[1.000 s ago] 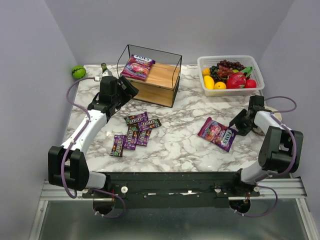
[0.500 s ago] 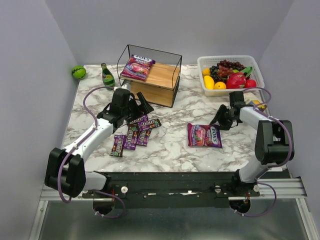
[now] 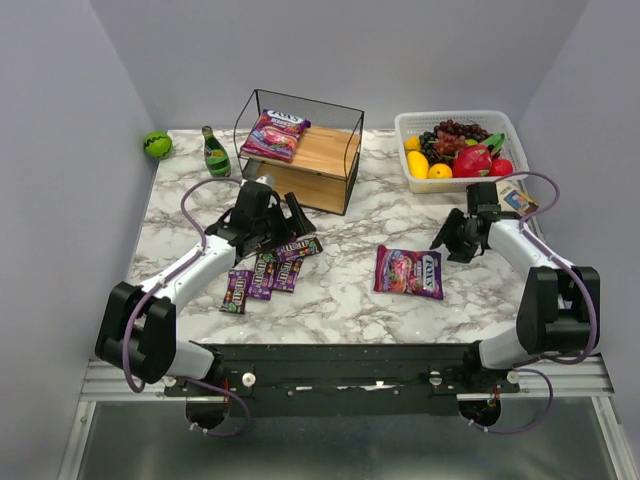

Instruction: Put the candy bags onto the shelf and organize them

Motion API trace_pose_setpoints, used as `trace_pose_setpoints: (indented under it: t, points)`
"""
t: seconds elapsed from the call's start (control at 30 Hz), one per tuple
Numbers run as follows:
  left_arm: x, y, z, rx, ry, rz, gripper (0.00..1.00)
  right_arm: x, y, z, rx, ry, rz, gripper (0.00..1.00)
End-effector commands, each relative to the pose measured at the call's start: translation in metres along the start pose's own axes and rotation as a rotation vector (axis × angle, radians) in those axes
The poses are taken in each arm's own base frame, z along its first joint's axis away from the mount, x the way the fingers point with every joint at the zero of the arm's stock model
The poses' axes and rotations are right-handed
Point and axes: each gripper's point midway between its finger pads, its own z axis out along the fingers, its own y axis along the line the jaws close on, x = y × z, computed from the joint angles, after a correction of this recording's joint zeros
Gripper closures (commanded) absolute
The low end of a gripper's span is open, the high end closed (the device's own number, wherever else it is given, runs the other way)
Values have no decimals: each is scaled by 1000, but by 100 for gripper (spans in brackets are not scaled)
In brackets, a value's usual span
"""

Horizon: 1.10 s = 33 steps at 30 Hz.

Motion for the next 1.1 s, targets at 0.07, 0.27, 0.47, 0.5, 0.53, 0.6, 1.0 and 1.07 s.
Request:
trace_pose_setpoints:
  t: [0.07, 0.27, 0.47, 0.5, 0.53, 0.6, 1.0, 1.07]
  points:
    - [14, -18, 12, 57, 52, 46, 1, 4, -14, -9, 61, -3, -17, 32]
    - [34, -23, 28, 76, 115, 58, 1, 24, -15, -1, 26, 66, -23, 28]
    - [59, -26, 46, 80, 194, 78, 1, 43, -8, 13, -34, 149, -8, 29]
    - [61, -27, 47, 82, 204, 79, 1, 45, -8, 15, -40, 158, -6, 30]
    - [63, -29, 49, 87, 209, 81, 1, 51, -2, 16, -60, 175, -25, 30]
    - [67, -31, 53, 95, 228, 89, 1, 54, 1, 17, -76, 187, -28, 31]
    - [107, -56, 74, 184, 363, 129, 6, 81, 20, 22, -125, 262, -42, 33]
    - [122, -59, 78, 190, 402, 130, 7, 82, 18, 22, -122, 262, -44, 34]
